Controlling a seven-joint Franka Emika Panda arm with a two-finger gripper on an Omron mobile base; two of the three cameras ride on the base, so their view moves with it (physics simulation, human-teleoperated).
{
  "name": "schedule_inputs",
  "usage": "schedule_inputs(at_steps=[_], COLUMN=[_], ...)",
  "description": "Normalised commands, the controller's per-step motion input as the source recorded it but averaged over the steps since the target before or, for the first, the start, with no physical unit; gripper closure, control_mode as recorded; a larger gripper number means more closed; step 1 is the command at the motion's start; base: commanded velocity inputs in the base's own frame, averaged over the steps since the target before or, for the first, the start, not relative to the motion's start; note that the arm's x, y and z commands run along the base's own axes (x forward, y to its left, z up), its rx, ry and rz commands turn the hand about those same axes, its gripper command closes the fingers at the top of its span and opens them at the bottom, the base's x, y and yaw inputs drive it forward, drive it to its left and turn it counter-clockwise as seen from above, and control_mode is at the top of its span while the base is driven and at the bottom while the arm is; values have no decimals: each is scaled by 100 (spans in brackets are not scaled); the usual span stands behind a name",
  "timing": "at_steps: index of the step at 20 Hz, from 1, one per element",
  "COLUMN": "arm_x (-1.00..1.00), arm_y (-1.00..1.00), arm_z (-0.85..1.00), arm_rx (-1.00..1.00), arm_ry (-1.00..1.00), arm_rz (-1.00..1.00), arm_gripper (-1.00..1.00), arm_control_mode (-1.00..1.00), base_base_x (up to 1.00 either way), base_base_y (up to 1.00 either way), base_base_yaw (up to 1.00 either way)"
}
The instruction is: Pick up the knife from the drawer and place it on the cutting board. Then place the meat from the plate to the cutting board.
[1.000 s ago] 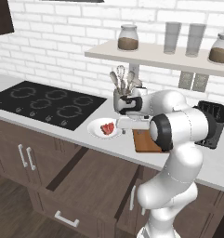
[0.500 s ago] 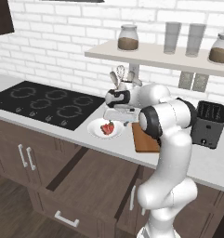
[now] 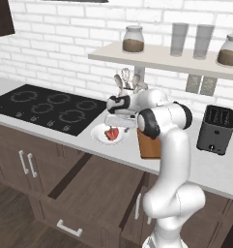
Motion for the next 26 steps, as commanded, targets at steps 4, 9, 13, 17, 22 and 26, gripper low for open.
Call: schedule_inputs(at_steps=[4, 9, 13, 17, 22, 26], arm_x=[35, 12, -12, -51, -30, -7], arm_y=[12, 19, 17, 27, 30, 16], arm_z=[-29, -53, -35, -7, -26, -30], arm_rx=[8, 6, 3, 1, 0, 0], arm_ry=[0, 0, 0, 0, 0, 0], arm_rz=[0, 0, 0, 0, 0, 0], arm_gripper=[-100, -100, -100, -100, -100, 100], arm_control_mode=[-100, -100, -100, -100, -100, -100], base_base_x=[0, 0, 0, 0, 0, 0], base_base_y=[0, 0, 0, 0, 0, 0], base_base_yaw=[0, 0, 0, 0, 0, 0])
